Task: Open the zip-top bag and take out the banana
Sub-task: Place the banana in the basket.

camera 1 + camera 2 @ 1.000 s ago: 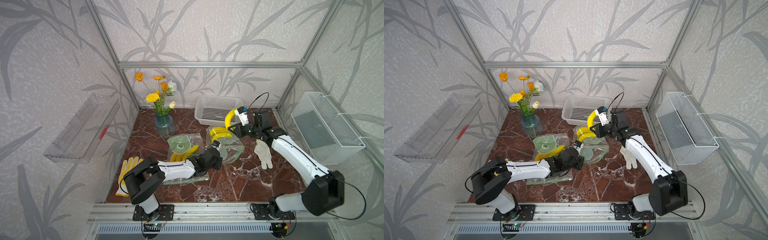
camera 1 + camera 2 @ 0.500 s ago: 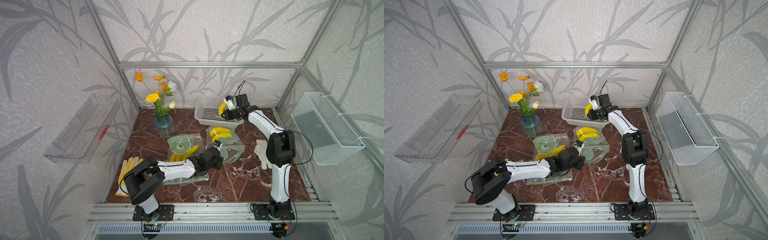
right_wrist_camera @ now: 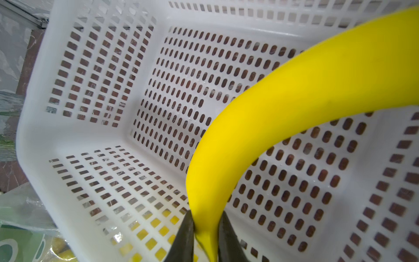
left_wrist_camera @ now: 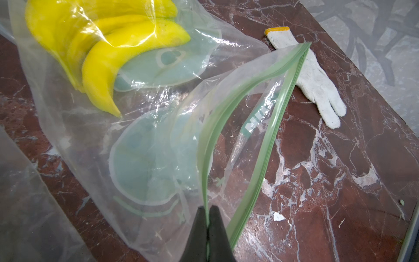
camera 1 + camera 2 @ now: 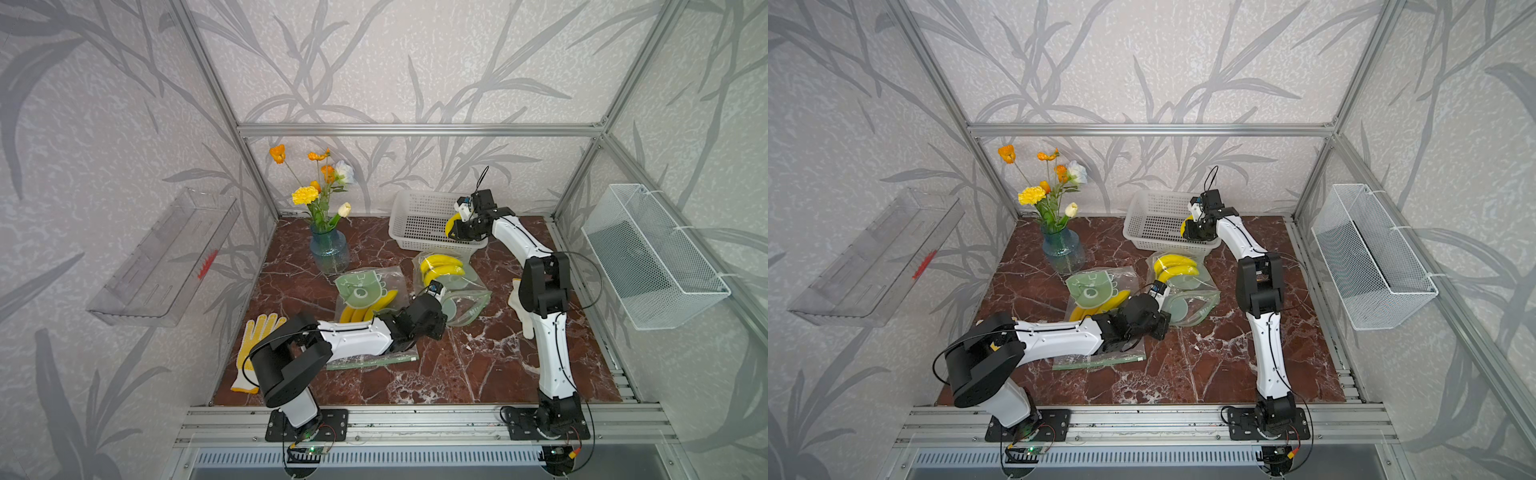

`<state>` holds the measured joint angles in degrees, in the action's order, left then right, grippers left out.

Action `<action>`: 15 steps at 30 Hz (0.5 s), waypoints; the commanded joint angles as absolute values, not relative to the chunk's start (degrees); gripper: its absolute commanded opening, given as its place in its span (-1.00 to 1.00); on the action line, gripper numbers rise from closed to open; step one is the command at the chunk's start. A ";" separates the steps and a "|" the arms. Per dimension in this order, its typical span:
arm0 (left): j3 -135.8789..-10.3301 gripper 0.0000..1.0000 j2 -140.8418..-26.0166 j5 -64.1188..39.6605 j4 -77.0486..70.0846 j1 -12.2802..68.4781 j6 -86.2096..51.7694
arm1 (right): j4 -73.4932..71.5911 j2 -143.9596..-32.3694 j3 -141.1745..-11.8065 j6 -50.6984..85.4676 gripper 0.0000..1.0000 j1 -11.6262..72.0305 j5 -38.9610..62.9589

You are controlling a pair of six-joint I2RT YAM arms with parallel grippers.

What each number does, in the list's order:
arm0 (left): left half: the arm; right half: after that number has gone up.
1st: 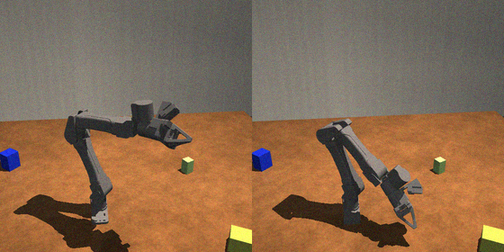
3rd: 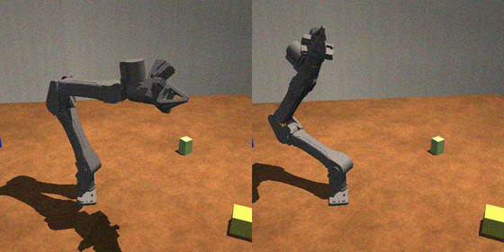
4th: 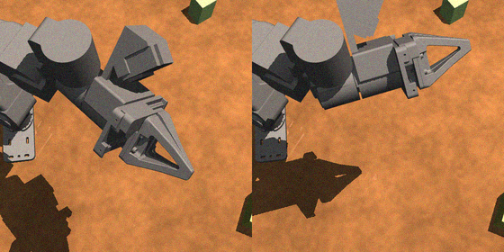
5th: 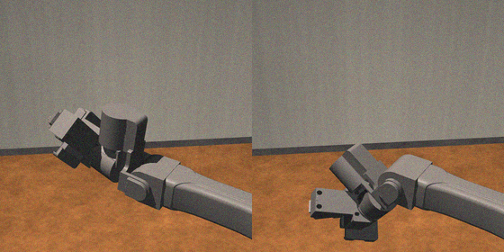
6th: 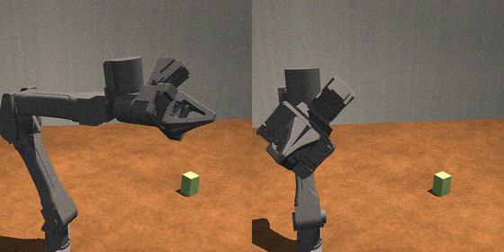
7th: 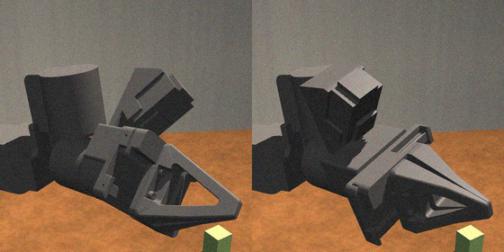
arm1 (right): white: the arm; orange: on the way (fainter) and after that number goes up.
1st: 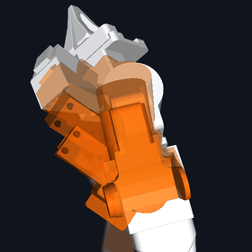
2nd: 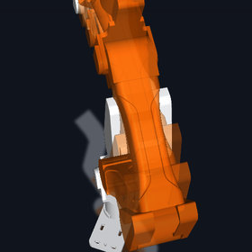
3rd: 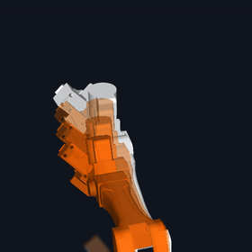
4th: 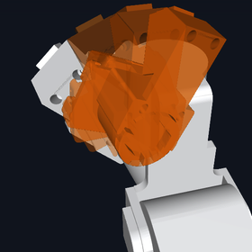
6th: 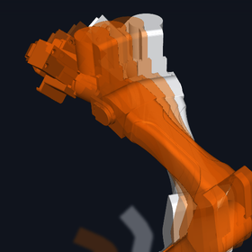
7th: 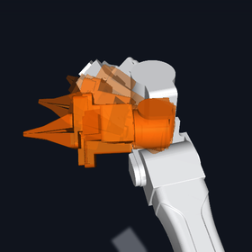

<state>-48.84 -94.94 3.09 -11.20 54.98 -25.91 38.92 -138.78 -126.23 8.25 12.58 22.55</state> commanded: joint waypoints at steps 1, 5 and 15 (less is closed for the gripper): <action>-49.53 -1.00 -95.16 3.87 -12.26 54.76 -25.69 | 44.37 -140.71 -129.30 7.74 -0.53 12.48 22.85; -49.21 -1.00 -94.94 4.31 -12.48 54.80 -25.68 | 44.00 -140.13 -128.81 8.09 -0.39 12.22 23.07; -49.66 -1.00 -95.23 4.69 -12.66 54.79 -25.75 | 29.66 -127.25 -113.29 7.91 0.14 12.16 27.16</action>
<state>-48.84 -94.94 3.46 -11.79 54.98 -25.93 35.77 -134.82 -118.02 8.32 12.36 24.62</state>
